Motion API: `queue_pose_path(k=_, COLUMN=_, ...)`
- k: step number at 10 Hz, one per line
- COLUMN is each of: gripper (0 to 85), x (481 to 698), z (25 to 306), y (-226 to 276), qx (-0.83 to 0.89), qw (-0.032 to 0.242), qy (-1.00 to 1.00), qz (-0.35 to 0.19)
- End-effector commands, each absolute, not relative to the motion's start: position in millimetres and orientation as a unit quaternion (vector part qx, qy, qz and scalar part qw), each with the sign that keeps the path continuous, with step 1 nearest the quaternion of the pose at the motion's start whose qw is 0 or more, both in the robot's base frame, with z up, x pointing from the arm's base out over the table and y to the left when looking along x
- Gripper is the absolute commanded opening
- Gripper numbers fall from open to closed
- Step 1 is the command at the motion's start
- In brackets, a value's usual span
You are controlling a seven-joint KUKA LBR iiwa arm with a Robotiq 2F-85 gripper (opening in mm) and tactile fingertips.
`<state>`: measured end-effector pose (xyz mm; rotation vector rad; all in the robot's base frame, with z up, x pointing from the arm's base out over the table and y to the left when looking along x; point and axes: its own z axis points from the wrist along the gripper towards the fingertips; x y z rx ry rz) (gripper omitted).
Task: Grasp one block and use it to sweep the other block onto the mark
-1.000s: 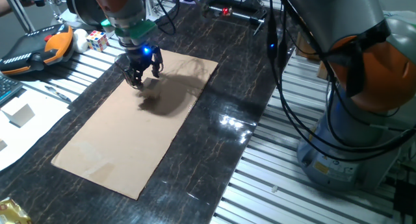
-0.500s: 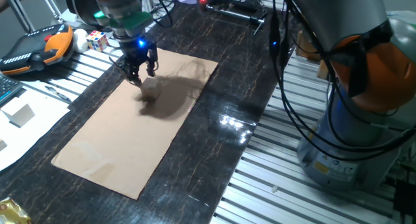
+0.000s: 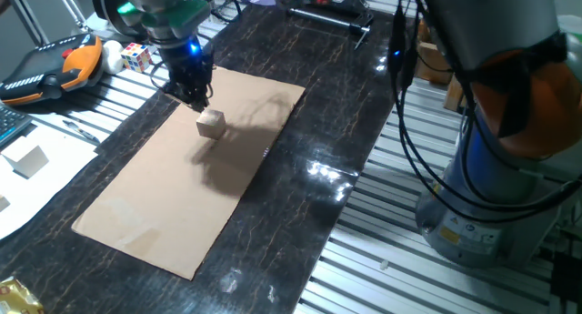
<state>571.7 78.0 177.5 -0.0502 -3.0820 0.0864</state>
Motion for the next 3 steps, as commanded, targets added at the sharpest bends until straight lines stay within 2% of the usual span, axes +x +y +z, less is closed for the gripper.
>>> queue_pose_path(k=1, gripper=1.0, x=569.8, z=194.6, y=80.9, qx=-0.015, qw=0.03, qy=-0.999, qz=0.027)
queue_pose_path(k=3, gripper=1.0, x=567.4, z=194.2, y=86.6, qx=-0.015, qw=0.029, qy=-0.999, qz=0.018)
